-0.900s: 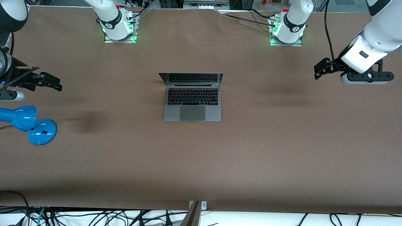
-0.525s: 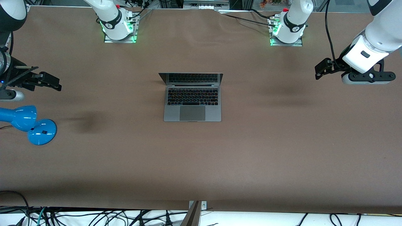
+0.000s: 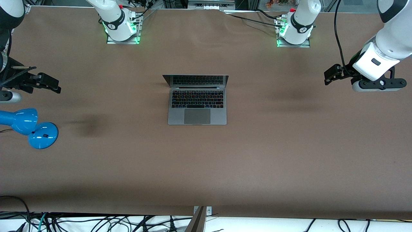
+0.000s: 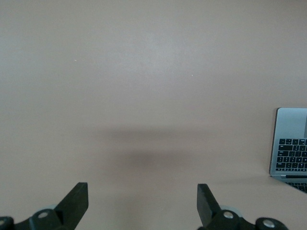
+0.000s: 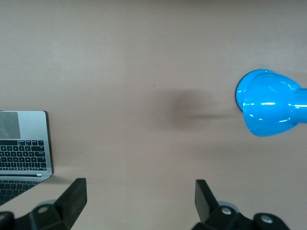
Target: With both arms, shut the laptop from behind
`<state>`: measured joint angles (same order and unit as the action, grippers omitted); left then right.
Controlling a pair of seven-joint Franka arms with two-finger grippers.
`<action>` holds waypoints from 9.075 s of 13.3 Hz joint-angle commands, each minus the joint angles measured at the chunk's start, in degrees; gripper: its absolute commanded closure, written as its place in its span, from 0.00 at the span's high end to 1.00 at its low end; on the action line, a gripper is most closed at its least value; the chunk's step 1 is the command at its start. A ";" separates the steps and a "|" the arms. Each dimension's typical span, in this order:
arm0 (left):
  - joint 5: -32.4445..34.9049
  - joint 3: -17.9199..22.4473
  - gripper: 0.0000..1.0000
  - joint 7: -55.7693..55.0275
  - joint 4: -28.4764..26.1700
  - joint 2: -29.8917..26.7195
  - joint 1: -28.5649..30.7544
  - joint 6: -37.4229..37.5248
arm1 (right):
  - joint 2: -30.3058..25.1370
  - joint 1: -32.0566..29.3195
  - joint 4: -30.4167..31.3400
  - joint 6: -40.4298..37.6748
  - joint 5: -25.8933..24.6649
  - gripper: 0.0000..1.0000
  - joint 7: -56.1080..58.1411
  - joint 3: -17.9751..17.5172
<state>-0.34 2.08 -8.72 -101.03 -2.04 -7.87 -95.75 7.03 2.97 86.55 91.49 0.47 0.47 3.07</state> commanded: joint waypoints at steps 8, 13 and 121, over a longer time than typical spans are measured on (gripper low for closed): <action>-2.46 -0.85 1.00 -5.05 7.25 10.56 -1.18 0.83 | 0.87 -0.69 -0.59 -1.22 0.93 1.00 0.76 -0.34; -6.50 -1.20 1.00 -9.12 7.25 11.53 -5.40 0.65 | 4.48 -1.30 -0.16 -7.88 13.83 1.00 0.76 -0.25; -18.30 -6.04 0.00 -34.87 13.75 43.25 -25.35 -18.77 | 33.66 25.86 -1.21 16.96 16.76 0.00 -7.51 -0.08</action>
<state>-19.99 -3.70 -44.16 -88.98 39.29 -33.41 -113.71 39.57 29.23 86.75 107.65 17.81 -7.97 3.26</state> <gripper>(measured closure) 0.991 0.991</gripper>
